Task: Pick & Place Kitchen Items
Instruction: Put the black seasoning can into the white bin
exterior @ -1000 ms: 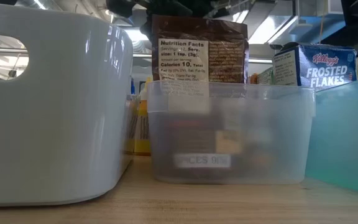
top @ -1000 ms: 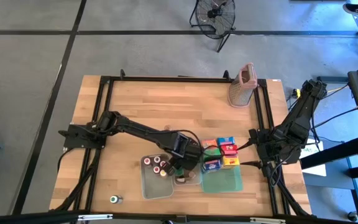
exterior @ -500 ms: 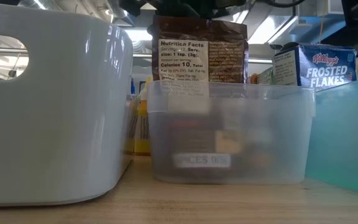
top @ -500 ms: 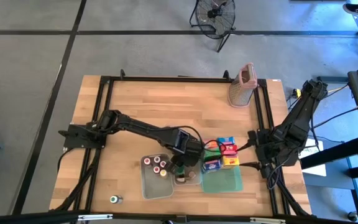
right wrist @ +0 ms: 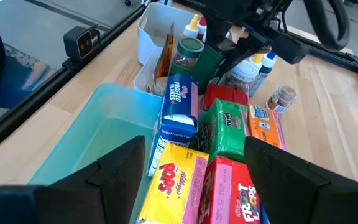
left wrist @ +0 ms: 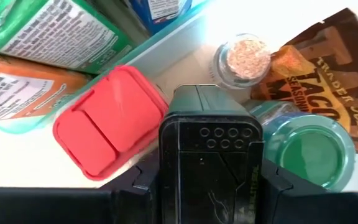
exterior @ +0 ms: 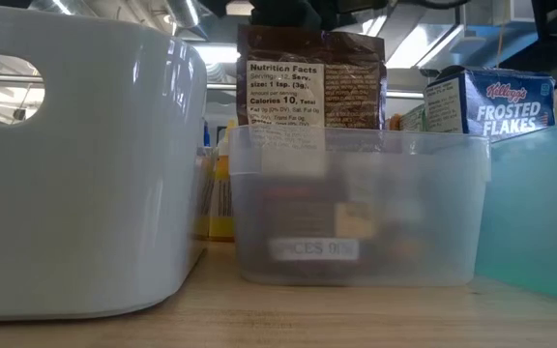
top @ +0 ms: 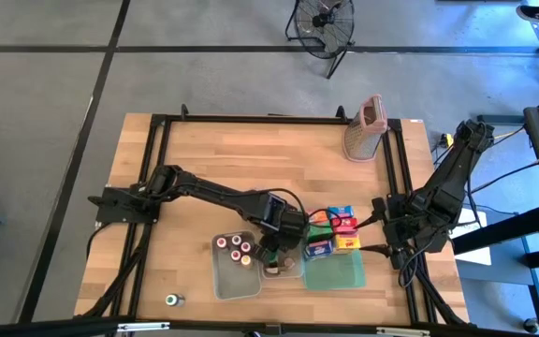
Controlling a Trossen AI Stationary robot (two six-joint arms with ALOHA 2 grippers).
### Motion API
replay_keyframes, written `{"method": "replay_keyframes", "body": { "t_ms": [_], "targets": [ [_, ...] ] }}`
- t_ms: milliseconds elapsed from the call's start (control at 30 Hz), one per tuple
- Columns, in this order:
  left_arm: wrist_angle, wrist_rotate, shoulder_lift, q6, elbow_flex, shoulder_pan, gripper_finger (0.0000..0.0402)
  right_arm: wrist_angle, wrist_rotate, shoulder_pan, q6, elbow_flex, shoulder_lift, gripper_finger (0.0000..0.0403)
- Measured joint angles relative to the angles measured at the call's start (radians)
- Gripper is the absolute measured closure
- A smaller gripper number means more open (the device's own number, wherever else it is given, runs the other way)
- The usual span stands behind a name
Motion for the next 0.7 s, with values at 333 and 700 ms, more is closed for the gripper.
{"method": "replay_keyframes", "body": {
  "t_ms": [333, 700],
  "targets": [
    [-0.009, -0.043, 0.0, 0.062, 0.0, -0.013, 0.026, 0.0, -0.001, 0.0, 0.0, 0.0, 0.0, 0.0128],
    [-0.011, -0.056, 0.0, 0.073, 0.0, -0.014, 0.026, -0.015, -0.001, 0.0, 0.0, 0.0, 0.0, 0.0128]
  ]
}}
